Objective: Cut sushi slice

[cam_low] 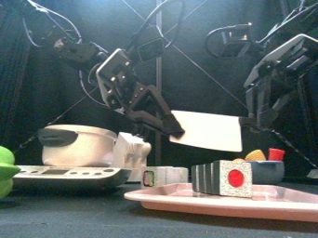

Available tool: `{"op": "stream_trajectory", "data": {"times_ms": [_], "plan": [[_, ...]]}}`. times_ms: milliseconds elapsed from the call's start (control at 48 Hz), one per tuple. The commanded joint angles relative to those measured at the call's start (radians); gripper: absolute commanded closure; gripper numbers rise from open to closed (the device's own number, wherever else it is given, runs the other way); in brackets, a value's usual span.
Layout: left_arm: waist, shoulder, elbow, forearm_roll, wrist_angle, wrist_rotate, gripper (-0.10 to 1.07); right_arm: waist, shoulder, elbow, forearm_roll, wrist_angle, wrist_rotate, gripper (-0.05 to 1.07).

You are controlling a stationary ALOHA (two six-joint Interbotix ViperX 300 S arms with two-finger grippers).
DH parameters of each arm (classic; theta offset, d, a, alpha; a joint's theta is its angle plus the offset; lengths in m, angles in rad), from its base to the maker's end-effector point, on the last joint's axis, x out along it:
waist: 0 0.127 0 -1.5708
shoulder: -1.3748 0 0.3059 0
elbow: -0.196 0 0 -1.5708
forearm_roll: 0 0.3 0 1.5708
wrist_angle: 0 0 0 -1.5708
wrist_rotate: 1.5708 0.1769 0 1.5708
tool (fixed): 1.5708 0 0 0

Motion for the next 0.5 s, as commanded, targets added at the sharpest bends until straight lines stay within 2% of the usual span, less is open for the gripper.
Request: {"op": "stream_trajectory", "data": {"times_ms": [0,479], "plan": [[-0.034,-0.002,0.021,-0.006,-0.011,0.003,0.60,0.000,-0.021,0.009,0.002,-0.002,0.003,0.71],[-0.048,0.037,0.014,-0.049,-0.011,0.005,0.60,0.000,0.023,0.012,0.002,-0.032,0.003,0.71]]}}
